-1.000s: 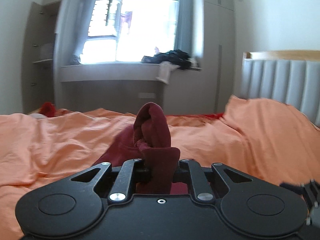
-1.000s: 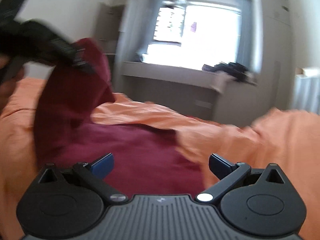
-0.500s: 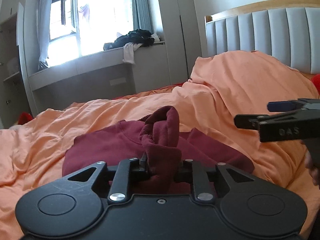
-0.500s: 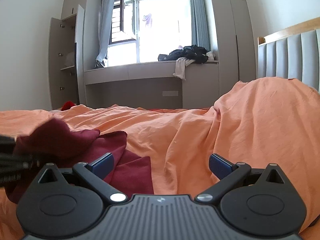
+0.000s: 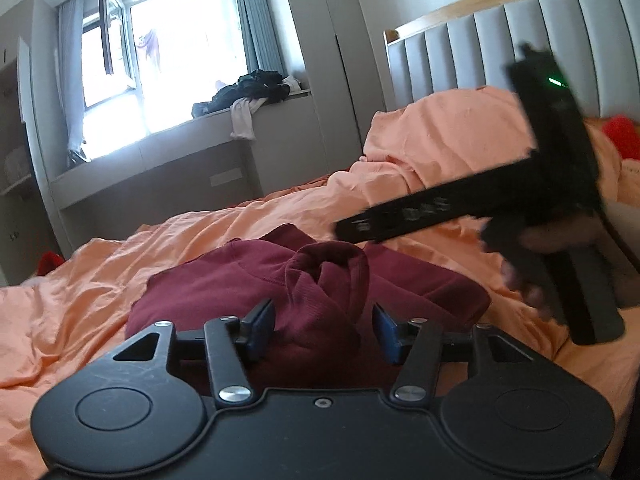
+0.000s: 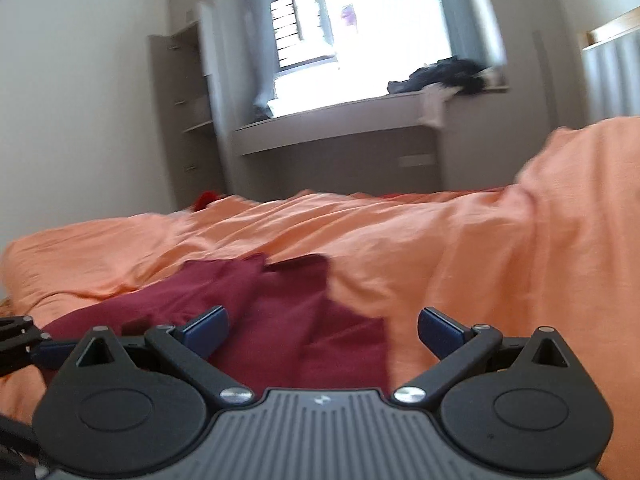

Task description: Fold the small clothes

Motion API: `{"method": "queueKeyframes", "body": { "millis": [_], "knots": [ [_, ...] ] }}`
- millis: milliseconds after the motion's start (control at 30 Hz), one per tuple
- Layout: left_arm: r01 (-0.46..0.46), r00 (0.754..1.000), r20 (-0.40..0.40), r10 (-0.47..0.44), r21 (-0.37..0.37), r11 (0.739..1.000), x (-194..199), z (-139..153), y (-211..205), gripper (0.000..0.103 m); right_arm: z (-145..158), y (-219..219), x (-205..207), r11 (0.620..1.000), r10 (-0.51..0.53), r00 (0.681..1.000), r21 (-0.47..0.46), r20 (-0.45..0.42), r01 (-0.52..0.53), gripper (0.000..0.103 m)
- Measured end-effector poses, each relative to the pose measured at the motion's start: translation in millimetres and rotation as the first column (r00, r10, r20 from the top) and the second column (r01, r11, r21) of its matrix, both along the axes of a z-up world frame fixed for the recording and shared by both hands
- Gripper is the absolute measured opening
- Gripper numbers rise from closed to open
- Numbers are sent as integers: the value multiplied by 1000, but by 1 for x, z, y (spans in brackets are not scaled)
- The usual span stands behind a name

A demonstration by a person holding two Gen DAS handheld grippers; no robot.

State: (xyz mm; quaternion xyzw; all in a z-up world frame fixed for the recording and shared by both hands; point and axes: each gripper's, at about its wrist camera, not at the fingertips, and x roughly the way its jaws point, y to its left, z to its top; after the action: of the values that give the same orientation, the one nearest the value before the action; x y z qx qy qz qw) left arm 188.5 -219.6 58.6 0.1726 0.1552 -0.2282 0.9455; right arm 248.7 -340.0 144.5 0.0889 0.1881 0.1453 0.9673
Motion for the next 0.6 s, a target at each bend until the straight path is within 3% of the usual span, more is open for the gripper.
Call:
{"method": "queueKeyframes", "body": {
  "millis": [233,300,367,500,600],
  "knots": [
    [-18,1000,-7,18,30,999,-3,-3,-5,31,3,10,46,973,197,980,122,11,-197,99],
    [-22,1000,8,22,42,999,-4,-4,-7,25,6,14,58,966,222,975,132,8,-221,83],
    [-26,999,20,25,49,998,-5,-4,-9,23,4,19,66,963,239,971,135,-12,-235,75],
    [-29,999,34,27,62,998,-9,-6,-11,19,-7,24,77,950,275,958,173,-80,-259,39],
    [-37,999,32,36,38,999,-10,-5,-10,17,-18,20,78,939,283,953,234,-107,-252,18]
  ]
}}
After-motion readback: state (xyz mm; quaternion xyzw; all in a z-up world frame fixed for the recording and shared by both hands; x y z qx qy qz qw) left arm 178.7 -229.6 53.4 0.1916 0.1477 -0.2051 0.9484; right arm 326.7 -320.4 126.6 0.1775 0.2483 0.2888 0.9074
